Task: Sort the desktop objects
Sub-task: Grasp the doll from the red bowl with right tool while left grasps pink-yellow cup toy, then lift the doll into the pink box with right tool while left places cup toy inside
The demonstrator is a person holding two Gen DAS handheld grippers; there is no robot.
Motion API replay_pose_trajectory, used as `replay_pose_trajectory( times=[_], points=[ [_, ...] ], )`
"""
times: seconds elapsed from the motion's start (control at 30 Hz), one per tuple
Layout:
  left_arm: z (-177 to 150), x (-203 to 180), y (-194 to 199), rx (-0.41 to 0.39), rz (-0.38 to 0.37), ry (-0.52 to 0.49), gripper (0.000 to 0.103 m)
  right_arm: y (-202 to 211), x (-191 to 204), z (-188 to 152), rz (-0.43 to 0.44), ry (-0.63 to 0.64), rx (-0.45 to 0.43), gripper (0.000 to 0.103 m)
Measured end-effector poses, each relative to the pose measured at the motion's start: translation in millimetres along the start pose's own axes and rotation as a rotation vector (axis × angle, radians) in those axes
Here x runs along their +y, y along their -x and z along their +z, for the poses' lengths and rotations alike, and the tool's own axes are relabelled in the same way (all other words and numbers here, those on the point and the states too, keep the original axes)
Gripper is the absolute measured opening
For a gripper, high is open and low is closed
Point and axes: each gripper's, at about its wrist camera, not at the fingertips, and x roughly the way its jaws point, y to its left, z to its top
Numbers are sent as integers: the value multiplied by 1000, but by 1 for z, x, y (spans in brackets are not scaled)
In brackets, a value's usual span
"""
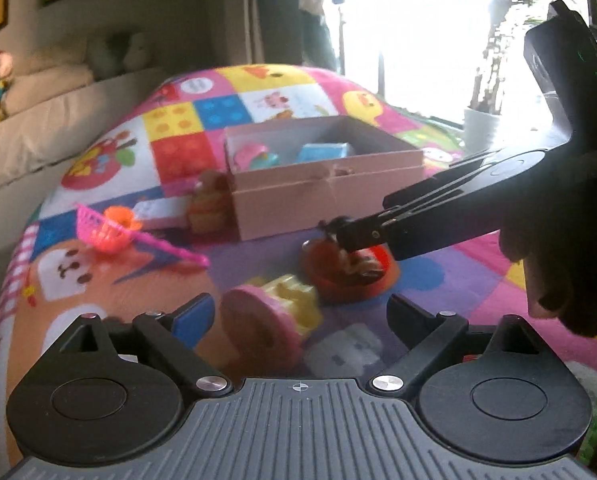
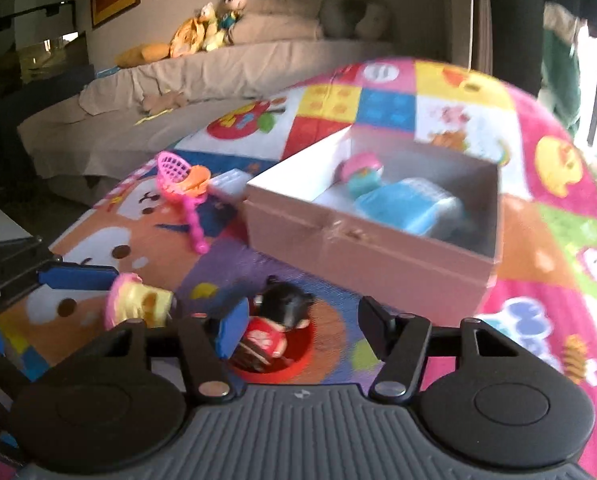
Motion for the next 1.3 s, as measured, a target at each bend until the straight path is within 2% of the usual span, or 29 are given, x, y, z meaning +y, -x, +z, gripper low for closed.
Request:
replay_pose_trajectory(
  times=[0.07,0.1,0.2,0.33,0.5,0.53,0.67,0.77,0.9,1.03,1.17,1.23,1.3],
  points=[
    [-1,4,-3,19,15,18,97,-14,3,2,1,-19,33,60],
    [-1,5,-4,26,21,28,97,-19,6,1,3,-18,42,48],
    [-1,9,-2,29,22,34,97,-17,14,-1,-17,23,25,39],
    [1,14,-9,43,23,46,97,7,5,5,-12,0,-34,37],
    [9,29,-22,69,-22,180,96,48,-11,8,-21,-24,-95,36],
    [9,31,-23,75,-29,197,94,54,-13,5,-25,-24,-91,36],
    [8,30,-28,100,-16,206,67,67,-17,-11,-32,-10,-45,36],
    [7,26,-22,92,-12,198,67,71,-15,-24,-32,-2,-5,36],
    [10,9,0,57,-11,106,67,81,-10,-37,-28,13,18,36],
    [29,-6,33,-27,-15,14,67,105,-7,-32,-31,25,-32,36],
    [66,-16,59,-151,2,-62,67,139,-5,-9,-58,69,-165,36],
    [88,-20,61,-215,20,-94,67,152,-6,10,-91,85,-250,36],
    [111,-18,55,-262,30,-83,67,157,-11,31,-128,97,-330,36]
  ],
)
